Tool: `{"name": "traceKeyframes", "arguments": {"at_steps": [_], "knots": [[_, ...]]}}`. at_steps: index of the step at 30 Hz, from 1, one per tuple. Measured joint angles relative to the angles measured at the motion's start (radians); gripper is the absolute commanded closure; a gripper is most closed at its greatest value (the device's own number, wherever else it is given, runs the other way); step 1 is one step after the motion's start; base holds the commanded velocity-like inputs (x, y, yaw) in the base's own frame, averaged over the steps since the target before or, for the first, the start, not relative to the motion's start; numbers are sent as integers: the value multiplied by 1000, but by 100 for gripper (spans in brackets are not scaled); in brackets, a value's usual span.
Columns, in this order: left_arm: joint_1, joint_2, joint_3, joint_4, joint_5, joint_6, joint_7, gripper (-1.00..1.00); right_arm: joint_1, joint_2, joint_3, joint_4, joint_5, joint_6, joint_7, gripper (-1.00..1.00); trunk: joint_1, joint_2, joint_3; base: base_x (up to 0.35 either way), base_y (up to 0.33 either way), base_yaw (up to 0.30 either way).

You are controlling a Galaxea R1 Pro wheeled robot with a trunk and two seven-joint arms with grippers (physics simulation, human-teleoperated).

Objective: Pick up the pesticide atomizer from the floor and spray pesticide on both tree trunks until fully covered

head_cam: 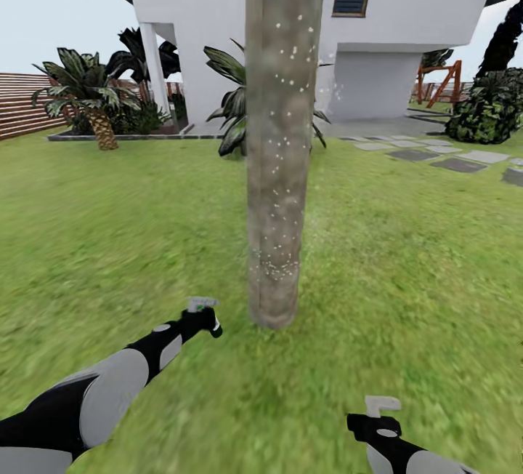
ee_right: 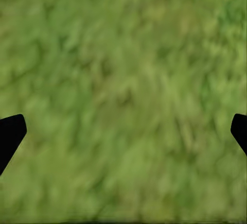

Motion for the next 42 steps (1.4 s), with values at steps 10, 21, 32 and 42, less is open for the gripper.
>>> {"name": "traceKeyframes", "arguments": {"at_steps": [10,21,32,42], "knots": [[0,0,-10,-2,-83,4,-13,100,0,0,0,0,0,0,0,-100,0,0,0,84,350,-142],[0,0,-13,-1,-83,4,-26,100,0,0,0,0,0,0,0,-100,0,0,0,61,350,-291],[0,0,-13,-1,-83,4,-27,100,0,0,0,0,0,0,0,-100,0,0,0,2,350,-299],[0,0,-12,-1,-83,4,-27,100,0,0,0,0,0,0,0,-100,0,0,0,0,350,-300]]}}
